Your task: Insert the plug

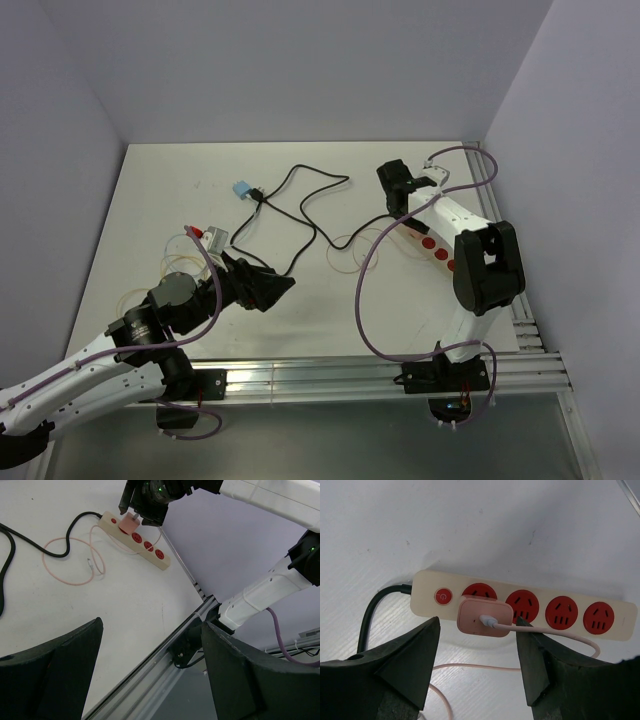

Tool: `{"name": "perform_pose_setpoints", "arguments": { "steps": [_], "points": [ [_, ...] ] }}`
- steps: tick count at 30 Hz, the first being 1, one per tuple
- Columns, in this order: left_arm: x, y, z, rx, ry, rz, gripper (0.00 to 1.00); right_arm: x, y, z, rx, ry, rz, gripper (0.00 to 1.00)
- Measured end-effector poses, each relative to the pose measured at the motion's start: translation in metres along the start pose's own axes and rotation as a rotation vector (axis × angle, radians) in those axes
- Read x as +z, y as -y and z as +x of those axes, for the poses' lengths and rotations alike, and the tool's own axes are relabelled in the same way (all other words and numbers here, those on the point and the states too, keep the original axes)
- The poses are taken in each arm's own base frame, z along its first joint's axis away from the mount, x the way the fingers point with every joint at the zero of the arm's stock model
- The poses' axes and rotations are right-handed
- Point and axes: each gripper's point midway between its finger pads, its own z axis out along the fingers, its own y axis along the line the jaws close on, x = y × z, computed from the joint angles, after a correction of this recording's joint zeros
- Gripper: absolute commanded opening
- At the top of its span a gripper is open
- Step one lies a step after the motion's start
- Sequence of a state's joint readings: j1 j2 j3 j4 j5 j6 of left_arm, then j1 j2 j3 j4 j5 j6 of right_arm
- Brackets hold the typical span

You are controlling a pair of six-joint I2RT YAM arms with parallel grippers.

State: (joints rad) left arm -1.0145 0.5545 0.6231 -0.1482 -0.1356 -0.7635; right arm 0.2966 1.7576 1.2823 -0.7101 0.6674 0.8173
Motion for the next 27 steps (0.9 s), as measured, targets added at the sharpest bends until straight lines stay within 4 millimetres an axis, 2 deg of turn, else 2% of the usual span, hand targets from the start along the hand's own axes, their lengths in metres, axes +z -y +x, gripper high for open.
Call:
{"name": "perform_pose_setpoints", "arguments": {
  "steps": [7, 16, 20, 27],
  "points": [
    [0.0, 0.0, 0.0, 0.0, 0.0, 0.0, 0.85, 0.0005, 0.002, -0.0031, 0.016, 0.019, 0.016, 0.7],
    [0.0, 0.0, 0.0, 0.0, 0.0, 0.0, 0.85, 0.0029, 0.0036, -0.0008, 0.023, 0.025, 0.025, 0.65],
    [0.0, 0.0, 0.0, 0.0, 0.0, 0.0, 0.85, 0.0037, 0.0032, -0.0009, 0.027, 0.027, 0.027, 0.59],
    [0.0003, -0.0002, 0.0004, 0.0, -0.001, -0.001, 0.85, 0.0069, 0.0042, 0.0002, 0.025, 0.031, 0.042, 0.54]
  ]
}}
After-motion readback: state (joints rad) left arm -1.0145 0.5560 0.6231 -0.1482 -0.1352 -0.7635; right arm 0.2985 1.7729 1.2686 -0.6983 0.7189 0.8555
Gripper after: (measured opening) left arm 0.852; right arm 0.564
